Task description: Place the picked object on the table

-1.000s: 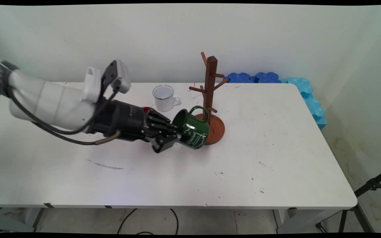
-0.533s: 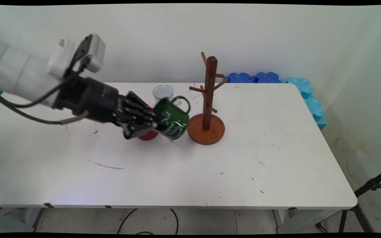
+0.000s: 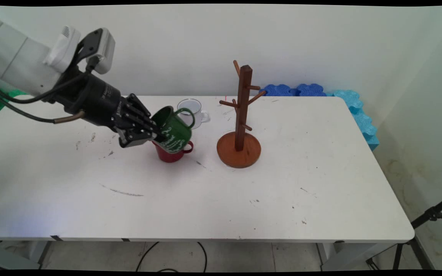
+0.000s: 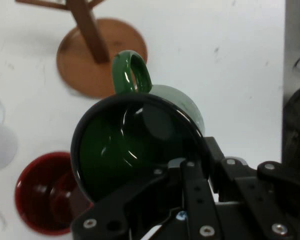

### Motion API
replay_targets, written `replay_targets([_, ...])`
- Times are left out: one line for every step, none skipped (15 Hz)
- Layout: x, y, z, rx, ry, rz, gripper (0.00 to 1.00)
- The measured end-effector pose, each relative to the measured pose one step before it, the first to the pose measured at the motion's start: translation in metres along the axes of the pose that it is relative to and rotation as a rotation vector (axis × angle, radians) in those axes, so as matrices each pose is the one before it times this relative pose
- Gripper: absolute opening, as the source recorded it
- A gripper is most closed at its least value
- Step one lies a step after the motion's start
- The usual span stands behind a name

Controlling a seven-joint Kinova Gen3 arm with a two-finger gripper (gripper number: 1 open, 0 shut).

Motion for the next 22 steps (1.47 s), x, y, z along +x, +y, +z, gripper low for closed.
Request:
replay_targets([0.00010, -0.00311, -0.00003, 0.00461, -0.03432, 0.01360, 0.00])
replay_targets([-0.00041, -0.00218, 0.00032, 0.00357, -0.02991, 0.01143, 0.00])
replay_targets([-0.00038, -0.00121, 0.00065, 0.00191, -0.02025, 0.00801, 0.00])
replay_targets([-0.00143, -0.00149, 0.00105, 0.00418, -0.03090, 0.01094, 0.00])
replay_targets([-0.00174, -0.00123, 0.00193, 0.00288, -0.03371, 0.01086, 0.00])
replay_targets([-0.00215, -0.00028, 0.00251, 0.00148, -0.03045, 0.00913, 0.00])
replay_targets([-0.00116, 0.00024, 0.00333, -0.00046, -0.02024, 0.00730, 0.00])
replay_targets([-0.00065, 0.00051, 0.00251, -0.00132, -0.01230, 0.00499, 0.00])
replay_targets([-0.00036, 0.00122, 0.00439, -0.00266, -0.01266, 0.00704, 0.00])
replay_targets([-0.00027, 0.00174, 0.00561, -0.00267, -0.01230, 0.00893, 0.00])
replay_targets([-0.00009, 0.00177, 0.00587, -0.00181, -0.01055, 0.00945, 0.00])
replay_targets([-0.00028, 0.00159, 0.00518, -0.00054, -0.00895, 0.00815, 0.00])
replay_targets([-0.00017, 0.00106, 0.00338, -0.00020, -0.00581, 0.00511, 0.00])
replay_targets([-0.00011, 0.00185, 0.00615, -0.00057, -0.00845, 0.00928, 0.00])
replay_targets([-0.00007, 0.00152, 0.00513, -0.00006, -0.00599, 0.00723, 0.00])
replay_targets([0.00036, 0.00147, 0.00602, -0.00032, -0.00580, 0.00846, 0.00])
replay_targets([0.00017, 0.00122, 0.00511, 0.00006, -0.00408, 0.00622, 0.00])
replay_targets([0.00005, 0.00075, 0.00323, 0.00049, -0.00236, 0.00375, 0.00])
replay_targets([0.00036, 0.00104, 0.00497, 0.00097, -0.00213, 0.00543, 0.00])
replay_targets([0.00052, 0.00124, 0.00556, 0.00117, -0.00152, 0.00571, 0.00])
replay_targets([0.00070, 0.00136, 0.00538, 0.00071, -0.00044, 0.00506, 0.00])
replay_targets([0.00046, 0.00160, 0.00442, 0.00003, -0.00054, 0.00372, 0.00])
